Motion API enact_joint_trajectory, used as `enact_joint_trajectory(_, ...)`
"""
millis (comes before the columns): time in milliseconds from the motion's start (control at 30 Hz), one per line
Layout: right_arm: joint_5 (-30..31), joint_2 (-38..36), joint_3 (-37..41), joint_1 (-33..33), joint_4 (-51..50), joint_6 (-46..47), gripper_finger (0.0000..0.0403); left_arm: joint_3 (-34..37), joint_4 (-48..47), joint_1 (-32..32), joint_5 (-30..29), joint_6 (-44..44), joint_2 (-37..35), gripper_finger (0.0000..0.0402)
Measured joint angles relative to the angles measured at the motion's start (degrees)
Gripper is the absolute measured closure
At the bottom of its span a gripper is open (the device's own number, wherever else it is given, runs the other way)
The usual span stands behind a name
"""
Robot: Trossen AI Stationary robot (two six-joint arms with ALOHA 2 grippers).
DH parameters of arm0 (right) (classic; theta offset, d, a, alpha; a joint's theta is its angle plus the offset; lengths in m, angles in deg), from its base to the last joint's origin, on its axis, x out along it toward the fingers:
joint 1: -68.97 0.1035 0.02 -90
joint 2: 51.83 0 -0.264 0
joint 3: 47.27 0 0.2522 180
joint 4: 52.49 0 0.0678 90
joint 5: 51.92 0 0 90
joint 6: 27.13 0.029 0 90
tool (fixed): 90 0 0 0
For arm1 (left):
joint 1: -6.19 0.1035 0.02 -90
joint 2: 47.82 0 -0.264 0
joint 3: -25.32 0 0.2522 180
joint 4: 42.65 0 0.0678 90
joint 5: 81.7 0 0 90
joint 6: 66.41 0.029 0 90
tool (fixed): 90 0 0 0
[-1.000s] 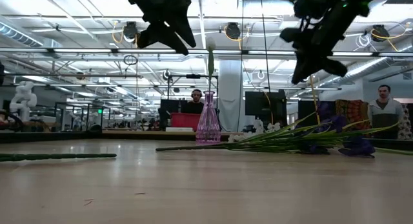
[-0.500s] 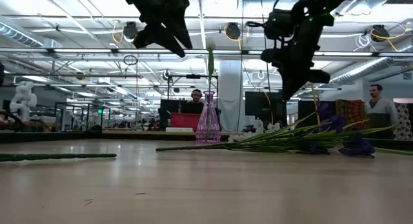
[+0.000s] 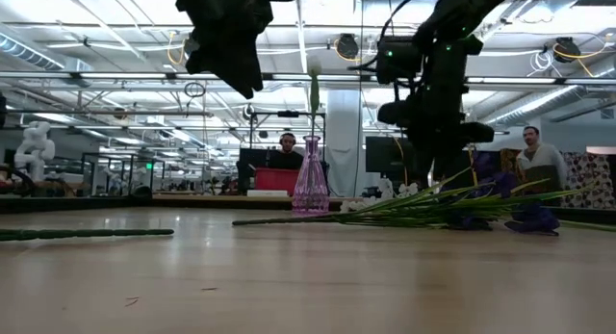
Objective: Sort flowers into vase by color
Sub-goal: Put the top white flowers into the pink vase
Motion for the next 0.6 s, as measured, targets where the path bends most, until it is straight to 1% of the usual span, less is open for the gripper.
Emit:
enact_joint_trajectory(167, -0.12, 4.17, 0.00, 0.31, 0.85, 1.66, 0.0258, 0.00, -0.37, 0.00, -0.01, 0.56, 0.00, 0.0274)
enact_joint_trajectory(267, -0.31, 6.76, 0.02, 0.31, 1.09, 2.23, 0.0247, 0.00, -0.46, 0.00, 0.01, 2.42, 0.00, 0.0274)
enact_joint_trajectory(500, -0.50, 11.67, 0.00, 1.43, 2.99, 4.09, 0.0236, 0.00, -1.45, 0.00, 2.02, 3.69, 0.00, 0.0274)
enact_joint_trajectory(600, 0.13, 12.98, -0.09, 2.58, 4.59, 5.55, 0.0237, 0.00, -4.58, 0.00, 2.52, 6.03, 0.00, 0.0274)
